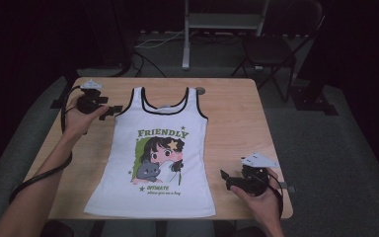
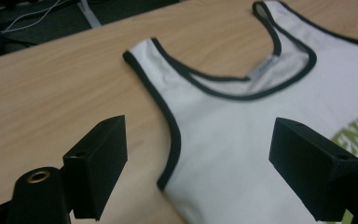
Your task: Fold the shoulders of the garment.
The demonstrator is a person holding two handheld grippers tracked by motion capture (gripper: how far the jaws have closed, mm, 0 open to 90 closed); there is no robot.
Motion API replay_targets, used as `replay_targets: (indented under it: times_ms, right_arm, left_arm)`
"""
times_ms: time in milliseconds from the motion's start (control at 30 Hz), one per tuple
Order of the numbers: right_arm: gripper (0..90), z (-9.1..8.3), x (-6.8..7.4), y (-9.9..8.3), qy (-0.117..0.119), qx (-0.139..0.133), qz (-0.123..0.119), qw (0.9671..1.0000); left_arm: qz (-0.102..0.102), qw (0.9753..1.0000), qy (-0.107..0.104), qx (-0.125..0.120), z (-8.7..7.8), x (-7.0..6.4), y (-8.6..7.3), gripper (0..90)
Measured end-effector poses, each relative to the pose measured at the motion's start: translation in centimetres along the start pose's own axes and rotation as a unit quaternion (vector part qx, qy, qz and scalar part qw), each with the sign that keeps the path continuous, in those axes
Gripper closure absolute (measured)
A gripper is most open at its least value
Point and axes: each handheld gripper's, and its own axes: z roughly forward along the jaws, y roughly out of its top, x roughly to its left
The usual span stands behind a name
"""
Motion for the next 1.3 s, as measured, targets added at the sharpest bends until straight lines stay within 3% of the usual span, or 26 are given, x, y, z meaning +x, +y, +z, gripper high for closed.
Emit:
replay_targets:
  times_ms: [167, 367, 600, 933, 967, 1067, 1100, 1300]
  right_arm:
    - [13.1, -0.2, -0.2, 0.0, -0.001, -0.004, 0.000, 1.0000]
    - [13.1, -0.3, -0.2, 0.1, -0.001, -0.009, 0.000, 1.0000]
    - [13.1, -0.2, 0.2, 0.1, 0.006, -0.009, -0.003, 0.9999]
    - [13.1, -0.2, 0.2, 0.1, 0.012, -0.008, -0.001, 0.9999]
    - [13.1, -0.2, 0.2, 0.2, 0.012, -0.008, -0.002, 0.9999]
    - [13.1, -0.1, 0.2, 0.2, 0.012, -0.008, -0.004, 0.9999]
    - [13.1, 0.0, 0.2, 0.2, 0.013, -0.007, -0.004, 0.9999]
    - [13.1, 0.3, 0.5, 0.3, 0.015, -0.006, -0.010, 0.9998]
  left_arm:
    - [-0.004, 1.0000, 0.000, -0.004, 1.5, 0.2, 2.6, 18.5]
    - [-0.005, 1.0000, 0.004, 0.002, 3.2, 0.2, 4.2, 18.5]
    - [-0.038, 0.9990, 0.004, 0.020, 6.3, 1.0, 5.6, 18.5]
    - [-0.090, 0.9945, 0.017, 0.050, 9.7, 2.5, 4.8, 19.3]
    - [-0.094, 0.9937, 0.022, 0.056, 10.0, 2.9, 4.5, 25.4]
    - [-0.106, 0.9920, 0.023, 0.063, 10.3, 3.3, 4.2, 26.1]
    - [-0.112, 0.9912, 0.025, 0.067, 10.4, 3.5, 4.0, 31.8]
    - [-0.115, 0.9891, 0.022, 0.089, 11.5, 3.8, 3.1, 44.3]
